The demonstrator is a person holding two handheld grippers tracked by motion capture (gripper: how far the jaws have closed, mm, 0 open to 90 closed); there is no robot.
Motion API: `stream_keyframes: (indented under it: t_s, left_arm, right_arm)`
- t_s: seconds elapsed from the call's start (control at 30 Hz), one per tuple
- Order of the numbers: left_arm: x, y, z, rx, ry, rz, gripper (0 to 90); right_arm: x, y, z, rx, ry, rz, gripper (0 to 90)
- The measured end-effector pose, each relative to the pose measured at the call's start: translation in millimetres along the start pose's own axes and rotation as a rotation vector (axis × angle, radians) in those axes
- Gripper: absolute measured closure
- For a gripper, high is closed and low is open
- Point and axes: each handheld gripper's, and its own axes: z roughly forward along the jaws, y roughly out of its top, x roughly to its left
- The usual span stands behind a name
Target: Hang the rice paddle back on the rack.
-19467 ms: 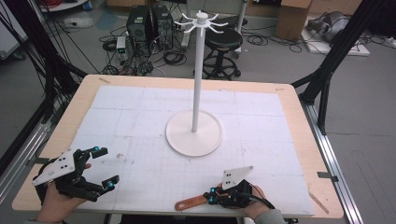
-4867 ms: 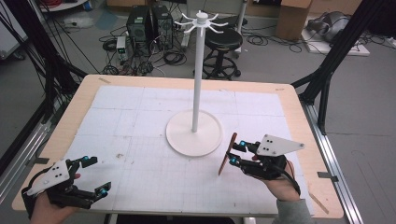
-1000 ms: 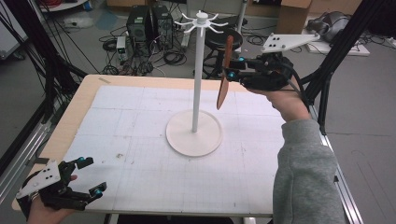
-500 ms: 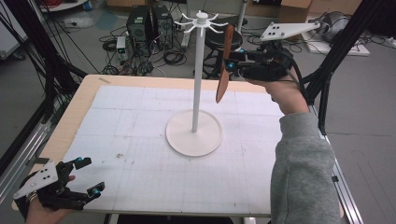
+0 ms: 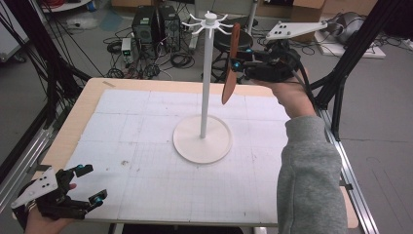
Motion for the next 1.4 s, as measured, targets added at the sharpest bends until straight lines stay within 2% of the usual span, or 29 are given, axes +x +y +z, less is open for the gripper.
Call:
stream_keyframes:
  t_s: [0.63, 0.73, 0.93, 1.4]
  left_arm:
    - [1.7, -1.8, -2.9, 0.004, 0.012, -0.004, 1.8]
    - [1.7, -1.8, -2.8, 0.004, 0.011, -0.003, 1.8]
    - [1.5, -2.5, -2.1, 0.009, 0.013, -0.004, 1.8]
    - [1.1, -3.2, -1.2, 0.014, 0.011, -0.005, 1.8]
  right_arm:
    - [3.8, 1.0, 12.8, -0.007, -0.016, 0.018, 64.1]
    - [2.1, -2.2, 13.4, -0.001, -0.02, 0.023, 64.2]
    - [-0.1, -10.6, 14.9, -0.027, -0.01, 0.055, 64.1]
    - [2.0, -13.1, 18.2, -0.034, -0.019, 0.041, 64.0]
